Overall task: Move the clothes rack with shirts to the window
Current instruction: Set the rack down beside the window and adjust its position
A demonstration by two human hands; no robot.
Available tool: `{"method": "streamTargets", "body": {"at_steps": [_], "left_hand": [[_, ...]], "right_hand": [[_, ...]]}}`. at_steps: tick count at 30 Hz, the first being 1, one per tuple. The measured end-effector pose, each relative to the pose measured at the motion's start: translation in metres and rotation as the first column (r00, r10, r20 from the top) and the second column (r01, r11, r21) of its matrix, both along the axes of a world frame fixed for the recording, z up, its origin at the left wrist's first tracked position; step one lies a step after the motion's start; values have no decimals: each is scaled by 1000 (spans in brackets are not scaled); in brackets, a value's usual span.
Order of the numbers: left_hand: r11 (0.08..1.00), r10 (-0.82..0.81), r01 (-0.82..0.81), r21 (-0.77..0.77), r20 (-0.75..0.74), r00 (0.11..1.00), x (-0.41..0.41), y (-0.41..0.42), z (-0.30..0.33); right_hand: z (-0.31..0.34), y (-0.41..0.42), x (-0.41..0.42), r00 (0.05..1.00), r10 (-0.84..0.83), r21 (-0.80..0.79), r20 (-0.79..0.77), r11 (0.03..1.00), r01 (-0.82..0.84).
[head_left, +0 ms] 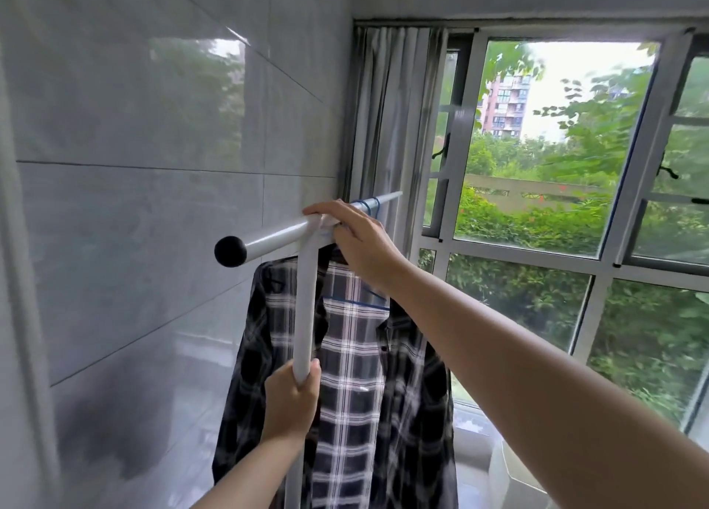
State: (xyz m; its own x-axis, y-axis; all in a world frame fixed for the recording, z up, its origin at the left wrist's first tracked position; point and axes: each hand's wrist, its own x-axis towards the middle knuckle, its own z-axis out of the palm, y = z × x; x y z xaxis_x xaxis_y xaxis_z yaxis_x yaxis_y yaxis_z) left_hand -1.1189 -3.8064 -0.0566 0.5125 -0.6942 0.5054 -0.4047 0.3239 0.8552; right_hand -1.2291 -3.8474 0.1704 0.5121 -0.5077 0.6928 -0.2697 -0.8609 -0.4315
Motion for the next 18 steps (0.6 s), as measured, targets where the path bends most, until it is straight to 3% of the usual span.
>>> {"method": "streamTargets", "body": {"at_steps": [3, 11, 18], "left_hand": [[1000, -21, 21, 4, -27, 999, 8, -22, 1], [1000, -25, 26, 12, -121, 992, 25, -71, 1], [999, -4, 13, 33, -269, 963, 34, -85, 9]], "right_hand": [[4, -39, 13, 996, -15, 91, 92, 996, 7], [8, -132, 45, 994, -40, 37, 100, 999, 36], [31, -184, 69, 993, -55, 43, -109, 997, 60]]}}
